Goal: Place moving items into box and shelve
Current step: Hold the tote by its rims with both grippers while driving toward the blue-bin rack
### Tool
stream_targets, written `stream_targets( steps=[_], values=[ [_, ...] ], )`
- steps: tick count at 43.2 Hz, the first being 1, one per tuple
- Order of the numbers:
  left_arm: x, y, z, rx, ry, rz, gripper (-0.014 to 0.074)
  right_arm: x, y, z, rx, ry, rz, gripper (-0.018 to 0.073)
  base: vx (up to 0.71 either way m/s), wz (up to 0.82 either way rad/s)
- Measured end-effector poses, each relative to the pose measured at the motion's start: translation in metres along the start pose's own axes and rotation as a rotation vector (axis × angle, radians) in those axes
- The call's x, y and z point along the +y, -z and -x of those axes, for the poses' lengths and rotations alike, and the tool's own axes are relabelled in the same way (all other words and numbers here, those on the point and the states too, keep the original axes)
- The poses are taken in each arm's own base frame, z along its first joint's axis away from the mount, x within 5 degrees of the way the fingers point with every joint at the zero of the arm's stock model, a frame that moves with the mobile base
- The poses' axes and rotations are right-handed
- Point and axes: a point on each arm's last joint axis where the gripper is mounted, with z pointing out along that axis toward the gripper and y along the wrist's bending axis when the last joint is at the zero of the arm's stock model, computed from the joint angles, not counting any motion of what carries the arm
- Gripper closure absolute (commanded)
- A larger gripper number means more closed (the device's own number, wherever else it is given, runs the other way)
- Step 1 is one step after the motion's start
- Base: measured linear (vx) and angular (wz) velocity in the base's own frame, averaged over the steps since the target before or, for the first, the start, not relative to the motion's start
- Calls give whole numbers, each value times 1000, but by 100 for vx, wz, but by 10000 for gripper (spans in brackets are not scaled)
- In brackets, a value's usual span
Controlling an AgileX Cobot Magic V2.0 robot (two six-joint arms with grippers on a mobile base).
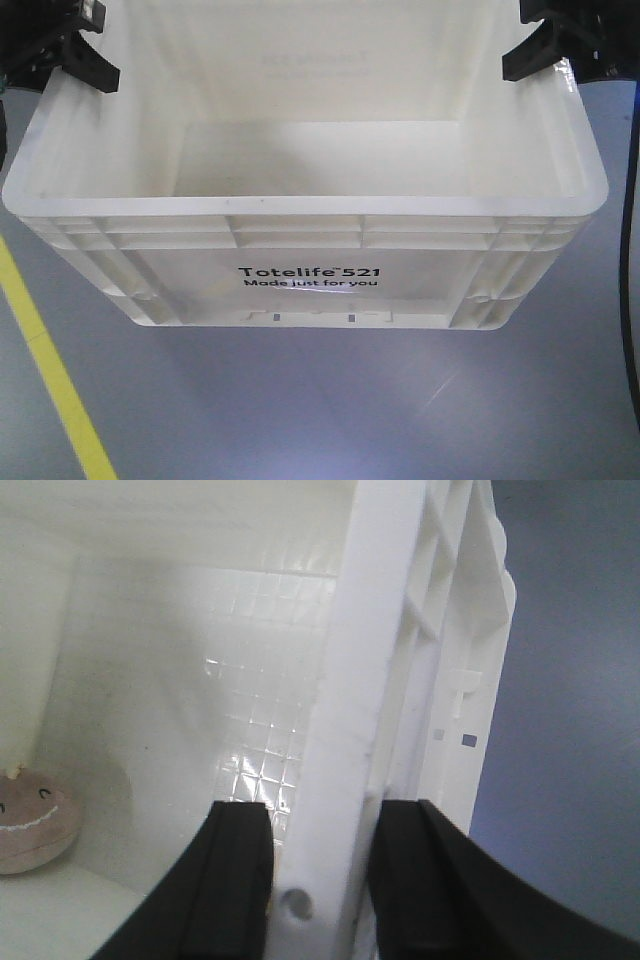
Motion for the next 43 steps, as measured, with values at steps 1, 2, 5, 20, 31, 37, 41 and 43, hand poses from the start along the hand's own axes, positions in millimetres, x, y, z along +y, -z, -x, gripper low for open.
stream_targets(
  steps=[1,2,5,20,31,37,41,43],
  values=[
    [0,0,0,0,0,-1,600,0,0,0,0,0,0,559,40,-51],
    [0,0,0,0,0,0,600,0,0,0,0,0,0,559,40,-51],
    [0,0,0,0,0,0,600,0,0,0,0,0,0,559,40,-51],
    [0,0,0,0,0,0,600,0,0,0,0,0,0,559,37,-53],
    [0,0,0,0,0,-1,600,0,0,0,0,0,0,559,34,-57],
    [0,0,0,0,0,-1,600,0,0,0,0,0,0,559,32,-58],
    [0,0,0,0,0,-1,600,0,0,0,0,0,0,559,32,-59],
    [0,0,0,0,0,-1,600,0,0,0,0,0,0,559,32,-60]
  ],
)
